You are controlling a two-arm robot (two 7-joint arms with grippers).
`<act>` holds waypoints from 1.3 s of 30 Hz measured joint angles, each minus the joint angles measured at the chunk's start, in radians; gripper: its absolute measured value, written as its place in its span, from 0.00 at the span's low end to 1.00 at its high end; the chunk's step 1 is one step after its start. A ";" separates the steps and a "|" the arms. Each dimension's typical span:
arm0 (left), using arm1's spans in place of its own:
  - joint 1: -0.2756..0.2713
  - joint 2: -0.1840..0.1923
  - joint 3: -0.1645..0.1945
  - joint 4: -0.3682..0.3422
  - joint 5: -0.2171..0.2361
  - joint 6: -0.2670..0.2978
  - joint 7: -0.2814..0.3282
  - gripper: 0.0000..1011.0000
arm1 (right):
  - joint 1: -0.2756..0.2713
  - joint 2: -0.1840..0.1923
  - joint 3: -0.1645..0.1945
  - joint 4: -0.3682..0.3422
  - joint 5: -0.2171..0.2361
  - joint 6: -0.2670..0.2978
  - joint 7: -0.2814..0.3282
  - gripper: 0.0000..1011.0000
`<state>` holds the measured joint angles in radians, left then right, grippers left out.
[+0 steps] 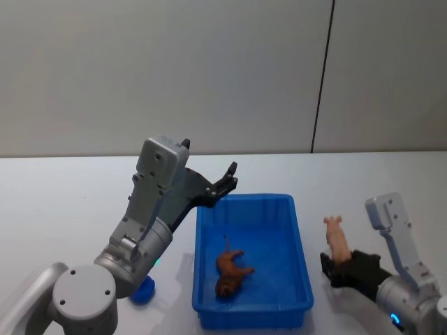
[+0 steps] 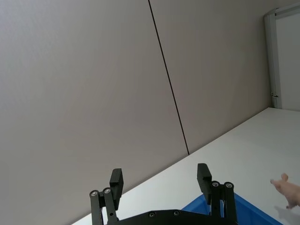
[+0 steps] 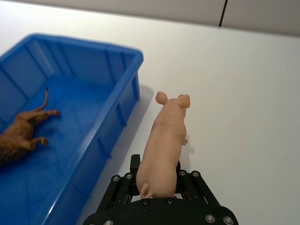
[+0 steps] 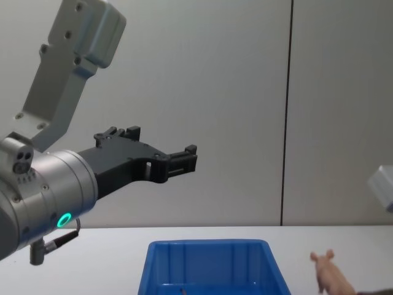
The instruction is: Pick up the two dolls from the table and place them into the box.
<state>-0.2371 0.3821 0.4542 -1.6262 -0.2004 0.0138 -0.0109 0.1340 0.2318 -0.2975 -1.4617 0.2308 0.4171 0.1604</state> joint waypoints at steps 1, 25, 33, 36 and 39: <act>0.000 0.000 0.000 0.000 0.000 0.000 0.000 0.99 | -0.002 0.003 0.002 -0.008 -0.003 -0.015 -0.003 0.34; 0.000 0.000 0.000 0.000 0.000 0.000 0.000 0.99 | 0.051 0.007 0.025 -0.062 0.047 -0.173 0.163 0.34; 0.000 0.000 0.000 0.000 0.000 0.000 0.000 0.99 | 0.088 -0.008 0.019 -0.044 0.096 -0.146 0.268 0.34; 0.000 0.000 0.000 0.000 0.000 0.000 0.000 0.99 | 0.101 -0.014 0.015 -0.036 0.113 -0.121 0.304 0.34; 0.000 0.000 0.000 0.000 0.000 0.000 0.000 0.99 | 0.111 -0.019 0.011 -0.029 0.124 -0.100 0.326 0.34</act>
<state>-0.2371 0.3821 0.4542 -1.6262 -0.2004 0.0138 -0.0110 0.2445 0.2128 -0.2869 -1.4909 0.3543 0.3175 0.4869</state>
